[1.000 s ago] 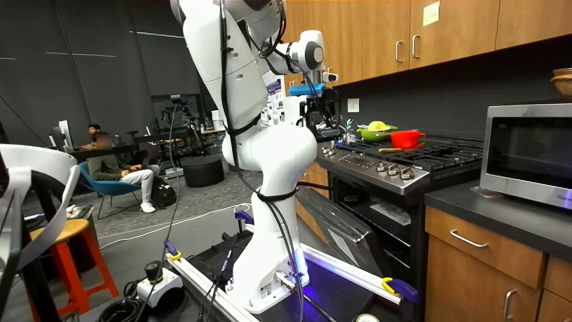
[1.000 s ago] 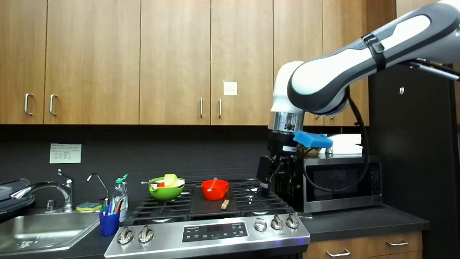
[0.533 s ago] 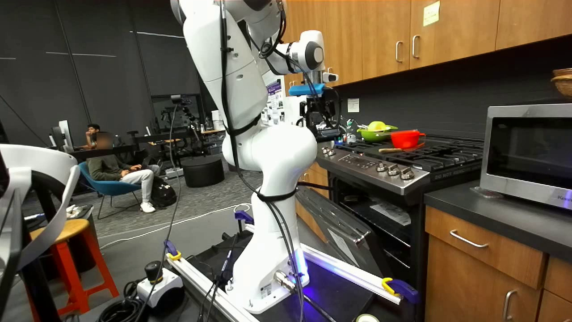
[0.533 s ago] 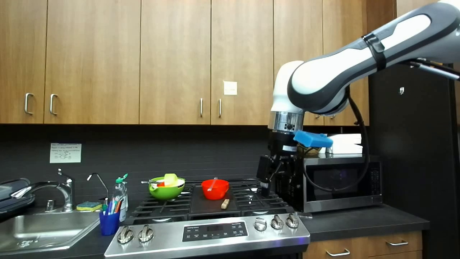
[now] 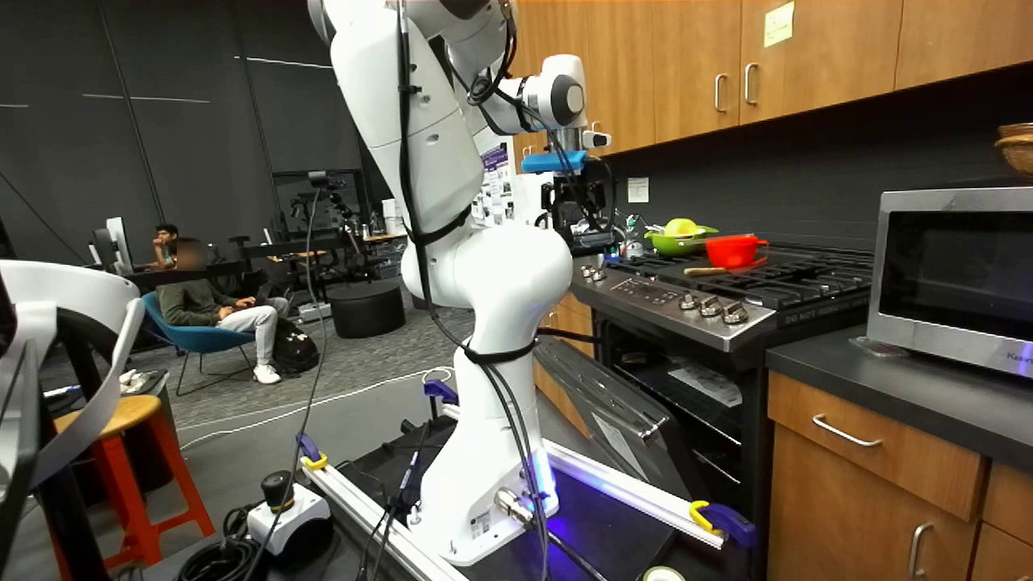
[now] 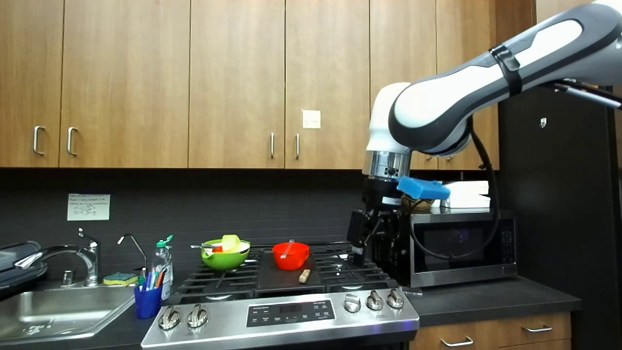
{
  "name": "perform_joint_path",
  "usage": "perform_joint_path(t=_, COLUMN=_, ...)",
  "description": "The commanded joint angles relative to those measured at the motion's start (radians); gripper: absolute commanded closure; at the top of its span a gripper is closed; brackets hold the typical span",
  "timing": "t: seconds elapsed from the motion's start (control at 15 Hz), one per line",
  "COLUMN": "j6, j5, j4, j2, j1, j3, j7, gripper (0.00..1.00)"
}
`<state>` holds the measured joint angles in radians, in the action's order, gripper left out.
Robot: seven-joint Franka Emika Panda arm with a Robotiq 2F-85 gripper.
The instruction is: Close the oven door
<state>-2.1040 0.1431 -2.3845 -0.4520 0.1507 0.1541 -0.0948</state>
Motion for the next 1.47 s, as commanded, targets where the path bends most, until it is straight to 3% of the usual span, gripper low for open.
perform_joint_path(t=0.0, j6=0.007, j5=0.014, j4=0.002, j2=0.007, j1=0.013, j3=0.023, j7=-0.043, gripper=0.0)
perform_joint_path(t=0.67, j6=0.081, j5=0.059, j4=-0.055, j2=0.032, j1=0.078, j3=0.133, j7=-0.247, gripper=0.0)
perform_joint_path(t=1.4, j6=0.175, j5=0.129, j4=-0.081, j2=0.131, j1=0.082, j3=0.124, j7=-0.258, gripper=0.0)
